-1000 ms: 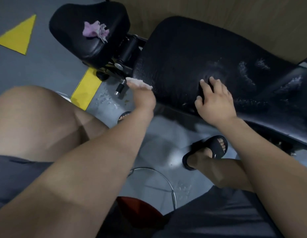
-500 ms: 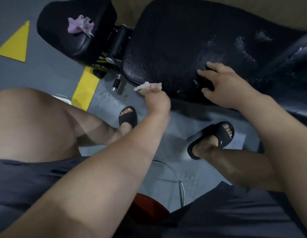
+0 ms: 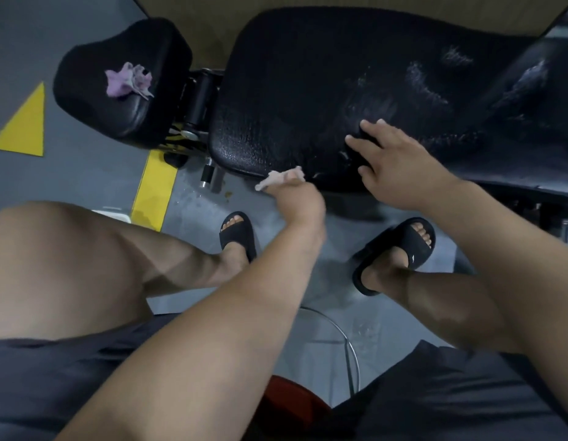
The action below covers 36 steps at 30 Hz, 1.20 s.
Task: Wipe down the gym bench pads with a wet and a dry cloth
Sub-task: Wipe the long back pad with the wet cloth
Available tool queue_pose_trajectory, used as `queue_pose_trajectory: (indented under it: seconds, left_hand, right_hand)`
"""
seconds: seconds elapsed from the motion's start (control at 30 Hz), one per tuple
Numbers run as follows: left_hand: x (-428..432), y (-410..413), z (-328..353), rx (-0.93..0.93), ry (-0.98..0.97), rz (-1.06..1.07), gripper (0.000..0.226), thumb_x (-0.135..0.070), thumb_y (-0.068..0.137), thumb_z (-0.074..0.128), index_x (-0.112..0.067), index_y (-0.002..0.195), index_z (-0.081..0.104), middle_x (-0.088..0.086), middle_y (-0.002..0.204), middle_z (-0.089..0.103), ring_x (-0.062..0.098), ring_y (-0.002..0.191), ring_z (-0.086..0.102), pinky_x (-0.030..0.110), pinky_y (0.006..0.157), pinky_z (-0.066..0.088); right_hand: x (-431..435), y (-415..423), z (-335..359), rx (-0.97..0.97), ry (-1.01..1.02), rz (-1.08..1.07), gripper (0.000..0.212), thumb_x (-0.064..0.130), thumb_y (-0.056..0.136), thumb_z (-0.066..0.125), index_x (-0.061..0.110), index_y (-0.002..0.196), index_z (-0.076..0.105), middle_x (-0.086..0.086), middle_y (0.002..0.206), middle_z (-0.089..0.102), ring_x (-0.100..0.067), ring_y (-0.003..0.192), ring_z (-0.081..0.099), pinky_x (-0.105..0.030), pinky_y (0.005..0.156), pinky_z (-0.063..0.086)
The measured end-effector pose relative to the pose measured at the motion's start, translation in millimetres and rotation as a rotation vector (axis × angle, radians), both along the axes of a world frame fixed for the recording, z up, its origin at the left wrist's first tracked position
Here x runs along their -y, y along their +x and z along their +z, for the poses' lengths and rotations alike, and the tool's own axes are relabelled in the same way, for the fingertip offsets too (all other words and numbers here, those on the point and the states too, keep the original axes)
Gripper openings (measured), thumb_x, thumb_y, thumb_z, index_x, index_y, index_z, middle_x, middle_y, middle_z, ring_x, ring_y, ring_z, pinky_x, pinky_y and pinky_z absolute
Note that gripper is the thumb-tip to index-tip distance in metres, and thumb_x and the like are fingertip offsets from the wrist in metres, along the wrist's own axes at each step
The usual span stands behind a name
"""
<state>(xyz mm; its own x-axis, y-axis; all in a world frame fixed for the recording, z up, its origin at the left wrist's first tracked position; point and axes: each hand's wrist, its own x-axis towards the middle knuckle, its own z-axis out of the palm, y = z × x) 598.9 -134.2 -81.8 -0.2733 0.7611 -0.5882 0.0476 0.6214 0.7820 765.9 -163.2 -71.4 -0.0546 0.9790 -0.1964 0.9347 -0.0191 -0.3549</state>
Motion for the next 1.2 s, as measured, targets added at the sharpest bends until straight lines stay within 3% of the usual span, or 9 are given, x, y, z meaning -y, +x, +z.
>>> queue_pose_trajectory:
  seconds: [0.1,0.23,0.47,0.53,0.6,0.67,0.9,1.07,1.2]
  left_hand:
    - [30,24,6,-0.023,-0.076,-0.100,0.028,-0.015,0.107,0.040,-0.006,0.128,0.056,0.019,0.130,0.060,0.033,0.118,0.060,0.034,0.085,0.048]
    - [34,-9,17,0.151,-0.027,-0.213,0.021,-0.011,0.106,0.048,-0.013,0.091,0.063,0.000,0.086,0.066,0.012,0.076,0.062,0.014,0.058,0.047]
    - [-1,-73,72,-0.285,0.382,-0.585,0.038,-0.025,0.107,0.046,-0.003,0.079,0.059,-0.007,0.063,0.060,0.009,0.064,0.057,0.019,0.067,0.042]
    - [-21,-72,71,-0.465,0.519,-0.720,0.024,-0.023,0.103,0.049,-0.009,0.110,0.067,-0.013,0.082,0.062,0.012,0.092,0.061,0.015,0.080,0.041]
    - [-35,-70,60,-0.610,0.599,-0.950,0.049,-0.017,0.098,0.053,-0.013,0.147,0.051,-0.005,0.127,0.059,0.015,0.126,0.050,0.013,0.107,0.032]
    - [-42,-67,49,-0.692,0.550,-1.177,0.067,-0.012,0.093,0.056,-0.014,0.157,0.035,0.009,0.153,0.041,0.027,0.142,0.034,0.022,0.118,0.019]
    - [-71,-84,49,-0.794,0.505,-1.189,0.059,-0.019,0.094,0.063,-0.014,0.150,0.043,0.008,0.141,0.043,0.027,0.132,0.036,0.019,0.105,0.025]
    - [-91,-81,47,-0.756,0.408,-1.158,0.063,-0.026,0.099,0.059,-0.023,0.156,0.034,0.004,0.145,0.037,0.026,0.133,0.030,0.028,0.111,0.026]
    - [-105,-73,46,-0.749,0.390,-1.258,0.036,-0.031,0.095,0.063,-0.033,0.130,0.058,-0.007,0.146,0.035,0.023,0.133,0.027,0.040,0.113,0.032]
  right_hand:
    - [0,0,5,-0.009,-0.003,0.008,0.060,0.029,0.103,0.050,0.021,0.160,0.031,-0.010,0.169,0.019,-0.032,0.157,0.013,-0.044,0.128,0.014]
    - [-5,0,17,-0.033,-0.045,-0.003,0.060,0.032,0.103,0.051,0.027,0.160,0.032,-0.005,0.169,0.018,-0.027,0.157,0.011,-0.042,0.126,0.017]
    - [-17,-13,36,0.051,-0.130,-0.031,0.056,0.035,0.102,0.052,0.025,0.155,0.038,-0.008,0.163,0.024,-0.035,0.147,0.027,-0.049,0.116,0.033]
    - [-17,-15,39,0.062,-0.118,-0.039,0.051,0.035,0.102,0.052,0.023,0.151,0.044,-0.008,0.158,0.031,-0.035,0.141,0.033,-0.049,0.112,0.037]
    - [-17,-16,41,0.059,-0.086,-0.051,0.046,0.033,0.101,0.053,0.021,0.145,0.052,-0.009,0.150,0.040,-0.035,0.133,0.039,-0.048,0.108,0.043]
    - [-17,-16,41,0.051,-0.058,-0.067,0.041,0.031,0.100,0.053,0.018,0.139,0.057,-0.010,0.140,0.048,-0.035,0.127,0.044,-0.048,0.102,0.047]
    - [-36,-41,41,-0.131,0.133,-0.099,0.028,0.023,0.097,0.053,0.014,0.120,0.065,-0.009,0.116,0.057,-0.032,0.113,0.054,-0.043,0.092,0.052]
    - [-49,-64,33,0.021,0.013,-0.134,0.051,0.041,0.096,0.060,0.014,0.138,0.053,-0.011,0.132,0.045,-0.034,0.120,0.043,-0.046,0.102,0.046]
    - [-58,-64,32,-0.090,0.008,-0.213,0.014,0.027,0.093,0.062,0.019,0.104,0.059,-0.005,0.118,0.048,-0.030,0.112,0.042,-0.041,0.097,0.043]
